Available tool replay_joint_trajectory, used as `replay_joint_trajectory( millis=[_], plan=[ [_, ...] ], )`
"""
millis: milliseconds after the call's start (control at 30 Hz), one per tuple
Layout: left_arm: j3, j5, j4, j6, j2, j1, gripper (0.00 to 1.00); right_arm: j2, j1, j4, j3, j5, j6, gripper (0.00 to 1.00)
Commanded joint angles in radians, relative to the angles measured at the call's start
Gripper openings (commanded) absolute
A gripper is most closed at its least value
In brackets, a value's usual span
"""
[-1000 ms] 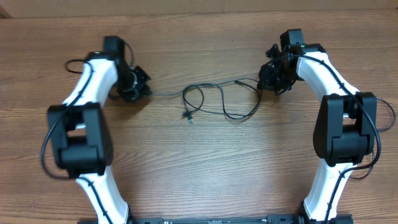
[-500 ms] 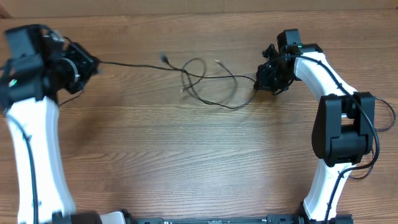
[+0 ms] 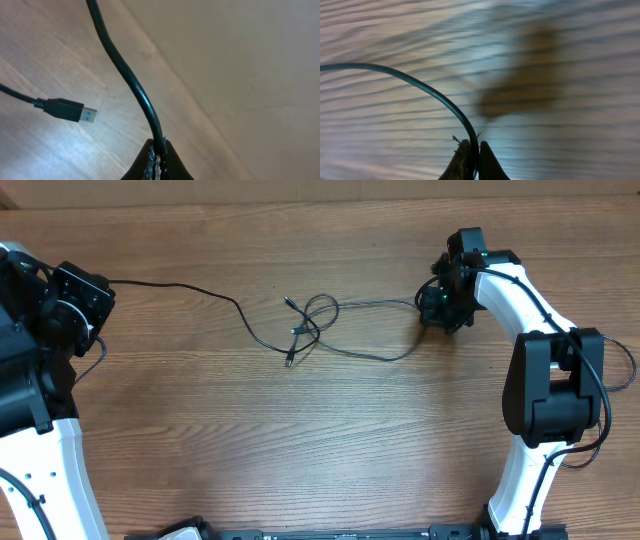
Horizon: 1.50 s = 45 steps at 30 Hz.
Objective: Untangle cables
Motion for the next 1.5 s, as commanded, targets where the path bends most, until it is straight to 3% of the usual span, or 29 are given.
replay_joint_trajectory(
  millis=[0, 333, 567, 800, 900, 967, 1033, 1133, 1233, 1300, 1467],
  plan=[
    [0.008, -0.024, -0.036, 0.059, 0.041, -0.010, 0.04, -0.030, -0.008, -0.001, -0.006, 0.120, 0.056, 0.04],
    [0.008, -0.024, -0.208, 0.217, 0.344, -0.137, 0.04, -0.030, -0.008, 0.003, -0.006, 0.070, 0.058, 0.04],
    [0.008, -0.039, -0.191, 0.286, 0.579, -0.283, 0.04, -0.030, -0.008, 0.003, -0.006, 0.070, 0.058, 0.04],
    [0.008, -0.051, -0.176, 0.370, 0.663, -0.351, 0.06, -0.030, -0.008, 0.006, -0.006, 0.070, 0.058, 0.04],
    [0.035, -0.124, -0.210, 0.373, 0.660, -0.352, 0.06, -0.030, -0.008, 0.006, -0.006, 0.069, 0.058, 0.04],
    [0.065, -0.183, -0.246, 0.370, 0.660, -0.351, 0.13, -0.030, -0.008, 0.006, -0.006, 0.069, 0.058, 0.04],
    [0.090, -0.210, -0.270, 0.370, 0.660, -0.350, 0.30, -0.030, -0.008, 0.006, -0.006, 0.069, 0.058, 0.04],
    [0.109, -0.236, -0.295, 0.370, 0.660, -0.350, 0.69, -0.030, -0.008, 0.006, -0.006, 0.069, 0.058, 0.04],
    [0.134, -0.285, -0.332, 0.359, 0.660, -0.350, 0.94, -0.030, -0.008, 0.006, -0.006, 0.069, 0.058, 0.04],
    [0.174, -0.289, -0.375, 0.330, 0.660, -0.350, 1.00, -0.030, -0.008, 0.006, -0.006, 0.069, 0.058, 0.04],
    [0.272, -0.175, -0.410, 0.291, 0.660, -0.357, 1.00, -0.030, -0.008, 0.007, -0.006, 0.069, 0.058, 0.04]
  ],
)
